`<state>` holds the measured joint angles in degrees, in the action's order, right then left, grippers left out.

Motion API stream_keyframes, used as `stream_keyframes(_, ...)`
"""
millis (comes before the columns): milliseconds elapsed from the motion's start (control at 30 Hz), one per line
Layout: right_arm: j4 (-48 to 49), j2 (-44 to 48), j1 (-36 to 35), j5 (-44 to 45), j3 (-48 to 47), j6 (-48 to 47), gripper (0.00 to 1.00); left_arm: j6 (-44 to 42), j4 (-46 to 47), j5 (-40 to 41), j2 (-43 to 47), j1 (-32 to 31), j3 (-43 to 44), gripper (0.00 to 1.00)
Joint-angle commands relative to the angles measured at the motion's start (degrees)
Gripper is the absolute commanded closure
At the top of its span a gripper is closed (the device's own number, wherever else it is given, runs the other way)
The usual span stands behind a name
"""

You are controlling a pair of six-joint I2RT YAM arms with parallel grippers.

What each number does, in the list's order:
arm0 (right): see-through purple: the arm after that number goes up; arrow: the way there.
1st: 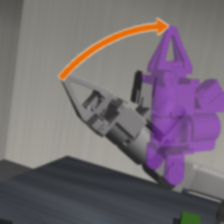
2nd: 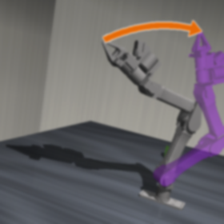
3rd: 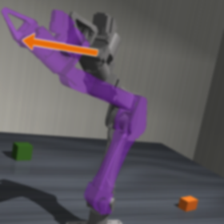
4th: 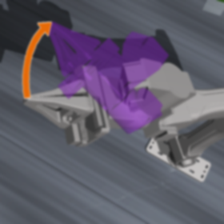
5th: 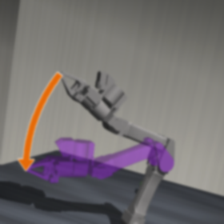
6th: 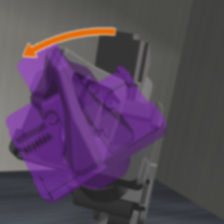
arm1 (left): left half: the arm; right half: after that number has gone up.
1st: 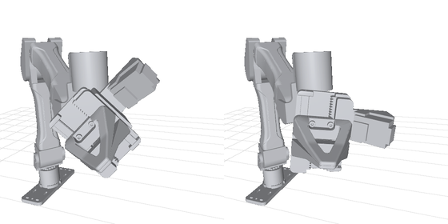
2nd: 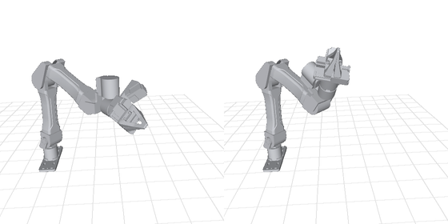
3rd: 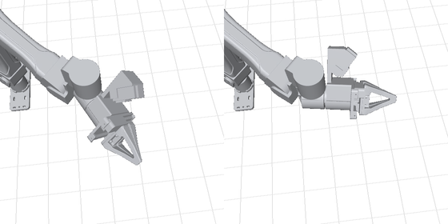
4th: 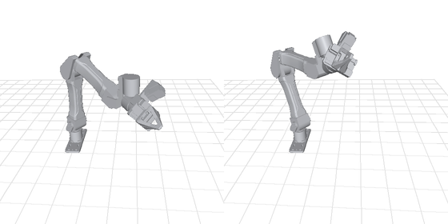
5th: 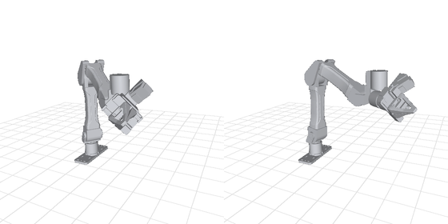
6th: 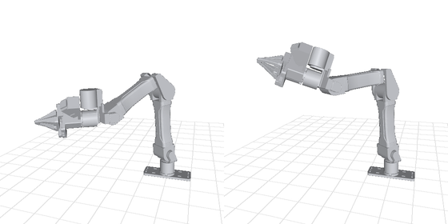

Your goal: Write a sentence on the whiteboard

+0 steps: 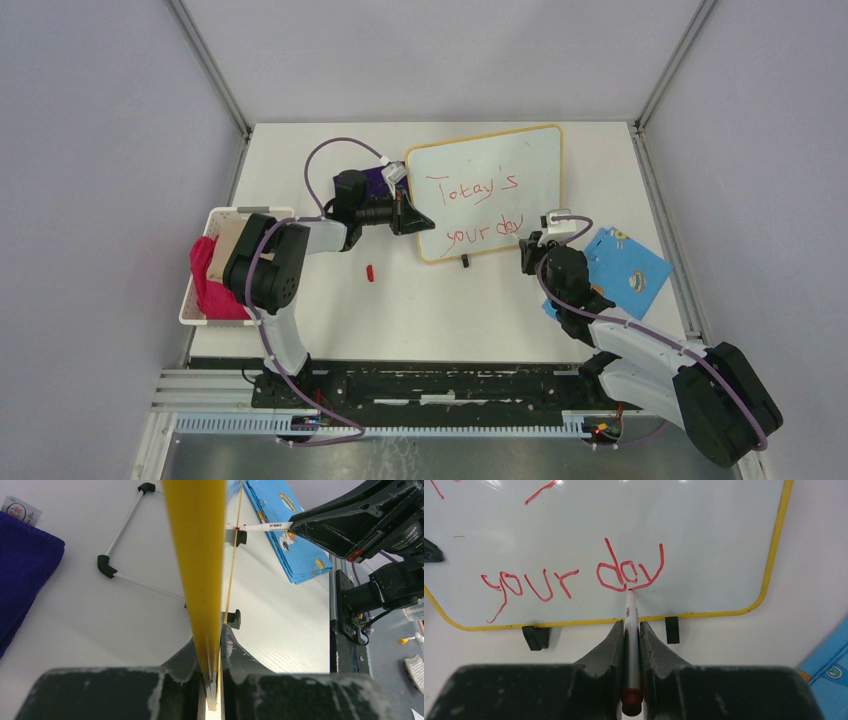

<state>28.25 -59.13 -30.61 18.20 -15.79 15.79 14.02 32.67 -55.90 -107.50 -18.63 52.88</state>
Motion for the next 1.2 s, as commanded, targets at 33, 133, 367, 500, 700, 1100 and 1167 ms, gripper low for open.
stream_keyframes(33, 0.49, -0.83, -0.72, -2.11, 0.81, 1.35, 1.0, -8.15, -11.66, 9.88, -3.07, -2.3, -1.34, 0.98)
stream_keyframes(133, 0.58, -0.72, -0.94, -2.34, 1.1, 1.52, 1.0, -8.22, -11.73, 9.85, -3.09, -2.31, -1.29, 0.98)
stream_keyframes(367, 1.17, -0.99, -1.93, -3.69, 1.25, 2.05, 1.0, -8.31, -11.9, 9.85, -3.17, -2.31, -1.16, 0.98)
stream_keyframes(500, 1.95, 0.51, -1.87, -5.26, 0.77, 2.62, 1.0, -8.32, -11.92, 9.88, -3.29, -2.37, -1.2, 0.98)
stream_keyframes(700, 2.52, 2.53, -1.88, -10.31, -1.88, 4.19, 1.0, -8.39, -12.08, 9.96, -3.4, -2.36, -1.11, 0.98)
stream_keyframes(1100, -9.57, 23.93, -1.1, 12.03, -1.93, 0.93, 1.0, -9.05, -12.66, 11.0, -2.51, -2.38, -1.38, 0.98)
stream_keyframes(1167, -10.98, 27.36, -1.04, 16.21, -0.96, -0.68, 1.0, -9.01, -12.71, 11.03, -2.81, -2.42, -1.16, 0.98)
